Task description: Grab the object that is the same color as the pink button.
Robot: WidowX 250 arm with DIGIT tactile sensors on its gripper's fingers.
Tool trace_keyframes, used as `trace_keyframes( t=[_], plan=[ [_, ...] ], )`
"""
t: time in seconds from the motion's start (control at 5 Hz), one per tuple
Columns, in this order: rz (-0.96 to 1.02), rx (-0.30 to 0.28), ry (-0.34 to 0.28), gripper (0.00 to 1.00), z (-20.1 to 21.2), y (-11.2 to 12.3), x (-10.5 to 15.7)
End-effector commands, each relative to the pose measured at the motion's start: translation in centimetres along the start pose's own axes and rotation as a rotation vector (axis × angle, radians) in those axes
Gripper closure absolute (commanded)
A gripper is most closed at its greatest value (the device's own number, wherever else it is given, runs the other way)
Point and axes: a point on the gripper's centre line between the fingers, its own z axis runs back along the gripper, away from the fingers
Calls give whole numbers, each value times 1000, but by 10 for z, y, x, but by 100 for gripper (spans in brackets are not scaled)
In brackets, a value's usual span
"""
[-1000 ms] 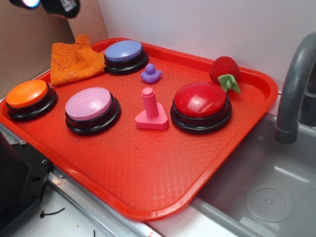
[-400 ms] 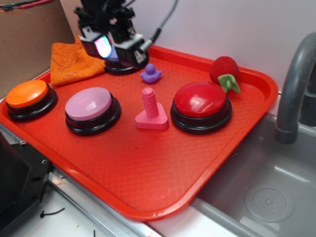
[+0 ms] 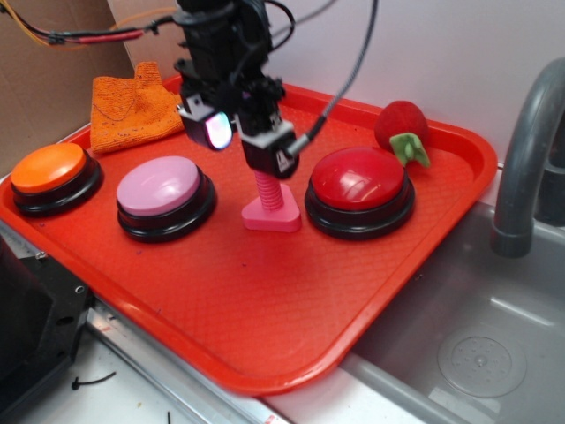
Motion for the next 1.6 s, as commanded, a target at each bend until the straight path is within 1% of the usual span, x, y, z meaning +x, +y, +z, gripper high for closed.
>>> trace_keyframes(
  t=[0.0,0.2,0.4,0.6,0.8,1.0,1.2,1.4],
  plan=[
    [4,6,20,0,-18,-2,8],
    [32,5,29,0,-24,7,16],
    [56,-4,7,37,-26,13,21],
    [59,-1,0,100,-26,16,24],
    [77,-2,2,100,-25,20,25],
    [45,-72,51,100,-13,23,28],
    [86,3,-45,100,29,27,30],
    [176,74,-115,100,75,37,30]
  ],
)
